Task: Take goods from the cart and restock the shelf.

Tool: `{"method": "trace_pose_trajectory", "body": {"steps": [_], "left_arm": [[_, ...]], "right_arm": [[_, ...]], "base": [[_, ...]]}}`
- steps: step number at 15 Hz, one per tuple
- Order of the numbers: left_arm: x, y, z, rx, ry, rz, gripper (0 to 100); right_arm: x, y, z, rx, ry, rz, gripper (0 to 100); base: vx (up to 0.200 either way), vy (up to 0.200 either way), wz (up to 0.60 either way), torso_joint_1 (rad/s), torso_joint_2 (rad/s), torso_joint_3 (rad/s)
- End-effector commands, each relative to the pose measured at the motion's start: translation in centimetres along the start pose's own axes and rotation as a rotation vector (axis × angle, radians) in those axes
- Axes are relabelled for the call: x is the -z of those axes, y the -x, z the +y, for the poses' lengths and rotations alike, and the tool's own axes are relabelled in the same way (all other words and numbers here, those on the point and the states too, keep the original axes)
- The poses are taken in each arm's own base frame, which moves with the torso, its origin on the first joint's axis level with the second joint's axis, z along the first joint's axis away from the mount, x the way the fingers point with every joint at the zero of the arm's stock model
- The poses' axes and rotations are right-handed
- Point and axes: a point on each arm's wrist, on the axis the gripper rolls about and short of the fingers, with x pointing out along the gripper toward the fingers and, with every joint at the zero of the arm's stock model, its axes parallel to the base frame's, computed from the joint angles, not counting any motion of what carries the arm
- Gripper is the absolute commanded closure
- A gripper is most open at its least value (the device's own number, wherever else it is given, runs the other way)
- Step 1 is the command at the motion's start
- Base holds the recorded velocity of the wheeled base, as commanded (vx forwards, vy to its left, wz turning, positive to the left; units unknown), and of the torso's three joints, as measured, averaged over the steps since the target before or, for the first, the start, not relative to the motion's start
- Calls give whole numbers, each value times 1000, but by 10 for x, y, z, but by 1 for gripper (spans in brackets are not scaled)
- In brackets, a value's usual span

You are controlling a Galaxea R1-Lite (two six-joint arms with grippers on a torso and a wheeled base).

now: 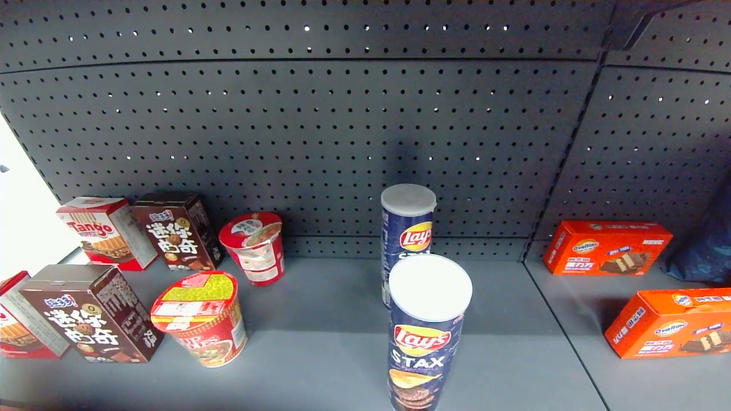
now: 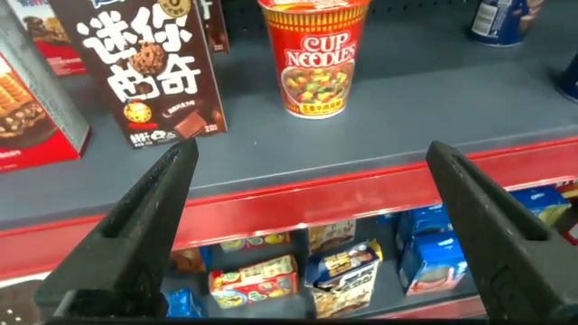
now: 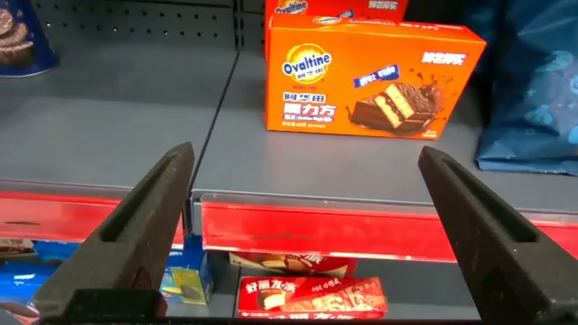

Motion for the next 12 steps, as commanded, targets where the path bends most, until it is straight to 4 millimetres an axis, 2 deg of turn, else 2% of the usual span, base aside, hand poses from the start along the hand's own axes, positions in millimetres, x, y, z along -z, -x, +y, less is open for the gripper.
{"method": "trace_pose_trajectory", "body": {"steps": [1, 9, 10, 12], "left_arm": [[0, 0, 0, 0, -17, 4, 0], [0, 0, 0, 6, -4, 3, 0], [0, 0, 0, 6, -6, 3, 0], [0, 0, 0, 5, -7, 3, 0]], "right_arm": [[0, 0, 0, 0, 4, 1, 0], [0, 0, 0, -2, 30, 0, 0], [0, 0, 0, -2, 30, 2, 0], [0, 0, 0, -2, 30, 0, 0]], "base": [[0, -200, 0, 2, 2, 2], [0, 0, 0, 0, 0, 0], [-200, 0, 0, 2, -2, 7], [0, 0, 0, 0, 0, 0]]}}
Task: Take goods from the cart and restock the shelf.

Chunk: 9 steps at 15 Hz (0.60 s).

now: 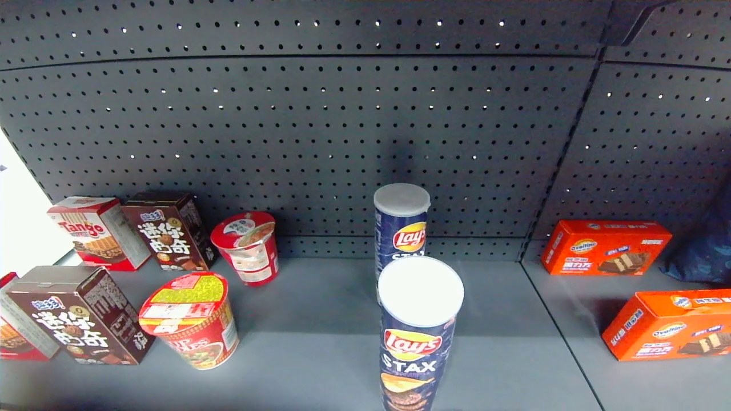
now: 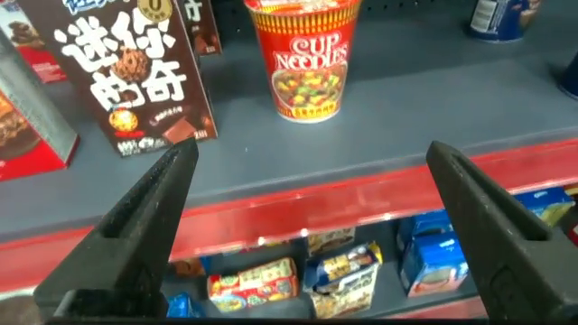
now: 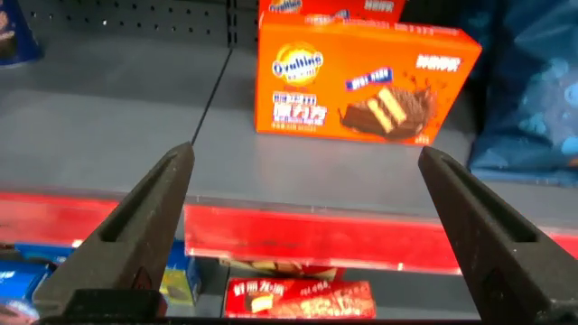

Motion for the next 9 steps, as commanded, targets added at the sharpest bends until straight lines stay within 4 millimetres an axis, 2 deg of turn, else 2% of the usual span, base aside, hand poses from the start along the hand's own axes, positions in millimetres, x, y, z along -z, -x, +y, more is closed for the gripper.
{"method": "trace_pose_trajectory", "body": {"steps": [1, 8, 9], "left_arm": [[0, 0, 0, 0, 2, 2, 0], [0, 0, 0, -12, 34, 6, 0], [0, 0, 1, -57, 17, 9, 0]], "right_arm": [[0, 0, 0, 0, 0, 1, 0], [-1, 0, 0, 20, -1, 1, 0], [0, 0, -3, 122, -2, 8, 0]], "base": [[0, 0, 0, 0, 0, 0], [0, 0, 0, 0, 0, 0], [0, 0, 0, 0, 0, 0]]}}
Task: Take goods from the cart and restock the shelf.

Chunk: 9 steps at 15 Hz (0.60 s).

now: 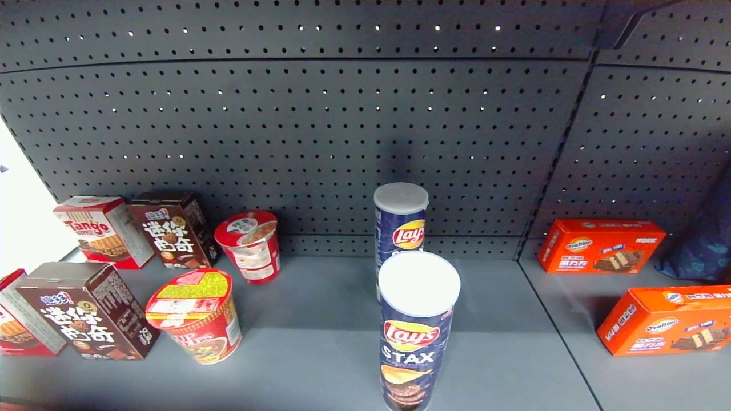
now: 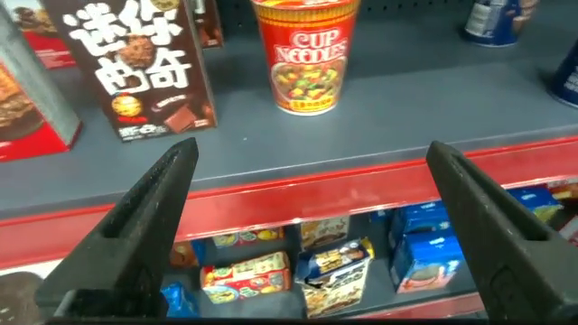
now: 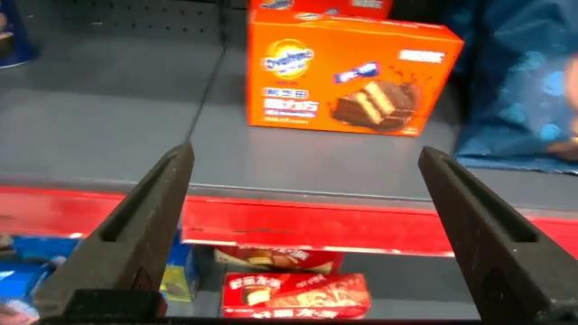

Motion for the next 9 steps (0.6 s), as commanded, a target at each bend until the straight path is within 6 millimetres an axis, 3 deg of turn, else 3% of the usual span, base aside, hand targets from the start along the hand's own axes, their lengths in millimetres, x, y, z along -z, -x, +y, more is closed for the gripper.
{"method": "trace_pose_trajectory", "body": {"steps": [1, 3, 5, 6, 8, 9], "left_arm": [[-1, 0, 1, -62, -27, 3, 0], [-1, 0, 3, -134, -22, 6, 0], [0, 0, 3, -121, -16, 7, 0], [-1, 0, 2, -96, -15, 4, 0], [0, 0, 1, -56, -18, 0, 0], [0, 0, 1, -59, -18, 0, 0]], "right_arm": [[0, 0, -3, 141, -21, 3, 0], [0, -1, -3, 128, -83, -15, 0], [0, 0, 2, -69, -99, -6, 0], [1, 0, 2, -65, -99, 11, 0], [2, 0, -5, 210, -96, 17, 0], [1, -1, -5, 212, -103, -8, 0]], "base": [[0, 0, 0, 0, 0, 0], [0, 0, 0, 0, 0, 0], [0, 0, 0, 0, 0, 0], [0, 0, 0, 0, 0, 0], [0, 0, 0, 0, 0, 0], [0, 0, 0, 0, 0, 0]]}}
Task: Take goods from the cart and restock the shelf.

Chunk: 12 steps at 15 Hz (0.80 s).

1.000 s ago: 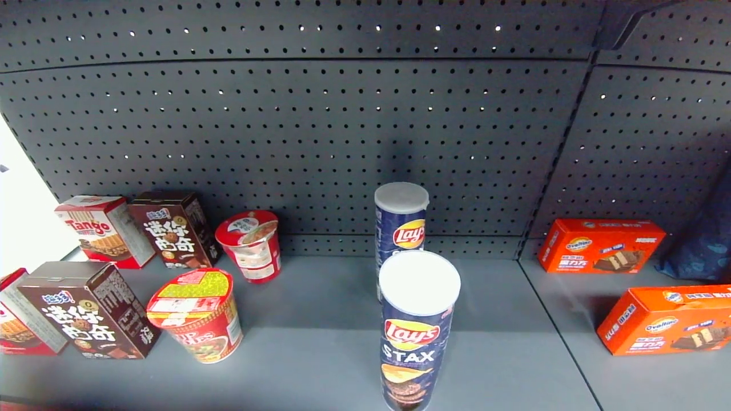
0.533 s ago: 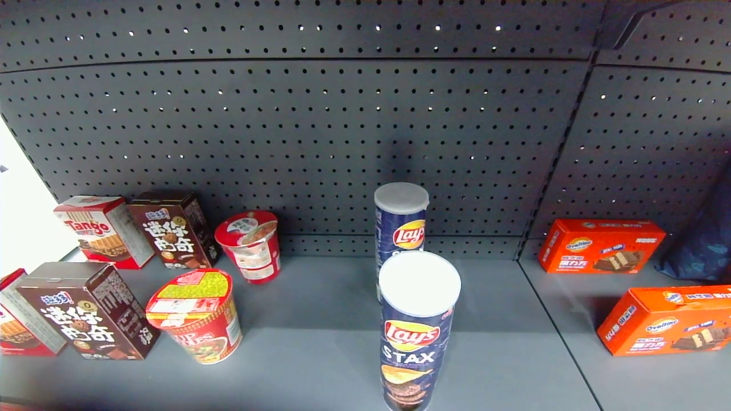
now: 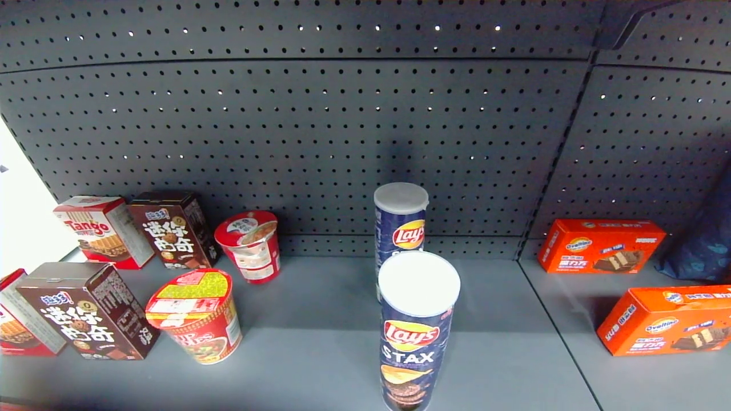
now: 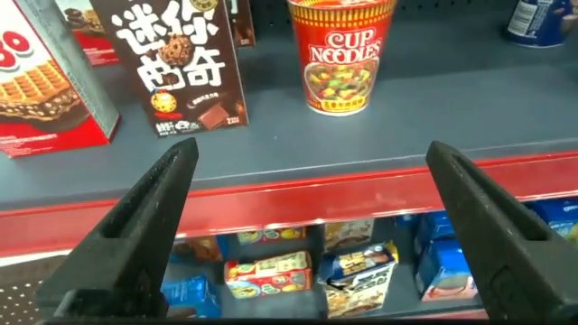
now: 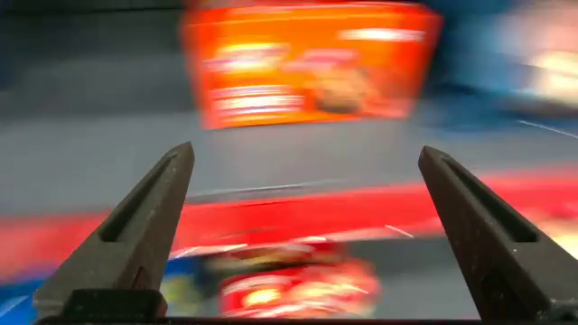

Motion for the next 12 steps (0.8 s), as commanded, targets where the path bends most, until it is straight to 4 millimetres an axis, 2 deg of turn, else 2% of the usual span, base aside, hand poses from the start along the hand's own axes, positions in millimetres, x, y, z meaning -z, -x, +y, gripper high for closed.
{"method": "trace_pose_trajectory", "body": {"steps": [1, 2, 3, 9, 11, 12], "left_arm": [[0, 0, 0, -1, 0, 2, 0], [0, 0, 0, 5, 0, 4, 0], [0, 0, 0, 13, 0, 3, 0], [6, 0, -4, 160, -24, 51, 0], [6, -1, -3, 50, -18, 75, 0], [6, -1, -3, 50, -18, 75, 0]], "right_arm": [[1, -1, 1, -43, 3, -21, 0], [3, -1, 5, -210, -3, -7, 0], [8, -1, 6, -251, 8, 47, 0], [7, -1, 6, -250, 5, 37, 0], [7, -1, 6, -250, 5, 37, 0], [7, -1, 6, -250, 5, 37, 0]], "base": [[0, 0, 0, 0, 0, 0], [0, 0, 0, 0, 0, 0], [0, 0, 0, 0, 0, 0], [0, 0, 0, 0, 0, 0], [0, 0, 0, 0, 0, 0], [0, 0, 0, 0, 0, 0]]}}
